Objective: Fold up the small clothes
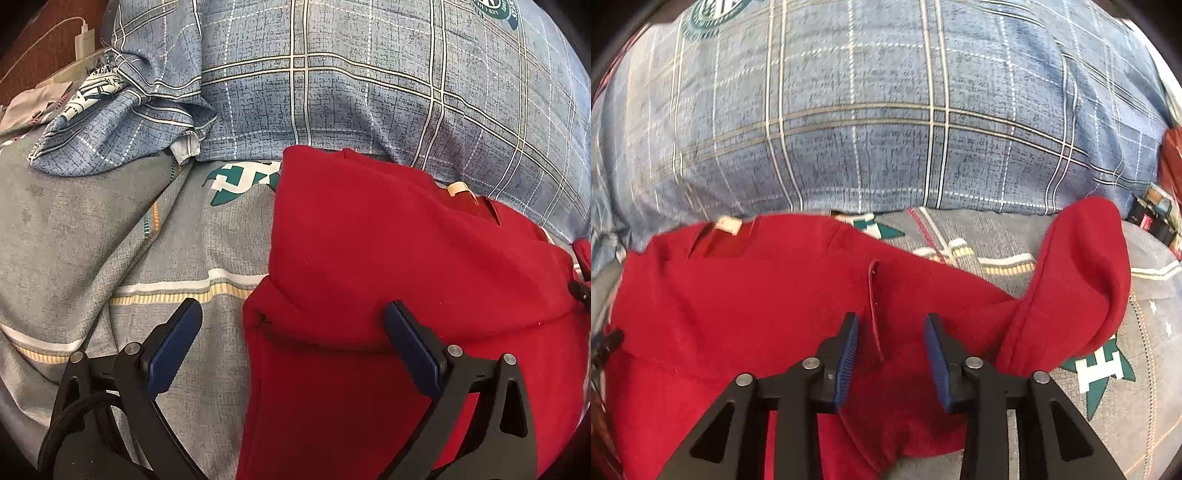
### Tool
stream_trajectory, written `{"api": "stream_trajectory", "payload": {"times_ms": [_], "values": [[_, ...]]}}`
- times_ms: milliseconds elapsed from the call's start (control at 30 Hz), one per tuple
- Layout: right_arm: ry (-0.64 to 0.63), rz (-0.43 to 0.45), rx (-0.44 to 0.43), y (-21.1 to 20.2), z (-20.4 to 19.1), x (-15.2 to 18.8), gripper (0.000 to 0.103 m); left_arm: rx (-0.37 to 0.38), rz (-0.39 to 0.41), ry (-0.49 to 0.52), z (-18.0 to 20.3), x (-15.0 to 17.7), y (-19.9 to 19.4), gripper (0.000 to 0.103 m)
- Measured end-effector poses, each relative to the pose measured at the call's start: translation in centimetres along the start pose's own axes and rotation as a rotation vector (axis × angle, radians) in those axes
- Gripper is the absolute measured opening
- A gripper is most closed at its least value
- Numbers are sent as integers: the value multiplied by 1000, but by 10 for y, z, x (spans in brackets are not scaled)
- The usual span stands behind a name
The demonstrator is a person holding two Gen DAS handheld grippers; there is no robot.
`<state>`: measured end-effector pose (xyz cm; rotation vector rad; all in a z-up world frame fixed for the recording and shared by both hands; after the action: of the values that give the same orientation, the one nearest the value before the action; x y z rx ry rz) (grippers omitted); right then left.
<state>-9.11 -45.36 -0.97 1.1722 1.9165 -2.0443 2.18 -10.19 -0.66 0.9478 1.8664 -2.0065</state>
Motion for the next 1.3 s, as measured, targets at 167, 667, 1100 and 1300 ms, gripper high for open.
{"api": "stream_trajectory", "payload": {"times_ms": [167,667,1100,1300], "values": [[-12,9,-3,-12,-8,2,46,27,33,-22,-2,-3,-10,100],[31,28,-32,-18,5,-18,57,32,-16,-83,-11,-1,2,100],[-36,71,-27,-11,-4,-30,3,41,-25,-155,-24,-2,4,100],[-35,22,40,-1,-5,-23,9,0,-47,-182,-35,2,8,100]]}}
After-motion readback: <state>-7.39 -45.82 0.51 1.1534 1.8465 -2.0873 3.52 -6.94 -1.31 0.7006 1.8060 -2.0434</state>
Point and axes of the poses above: each gripper's, at about its wrist camera, not at the fingertips, and y roughly the way its jaws point, z to its right, x to its underside, the point moved 3 cm from there along y, roughly the way its jaws point, and after that the axes turned 6 degrees about y, right-handed, at the moved point
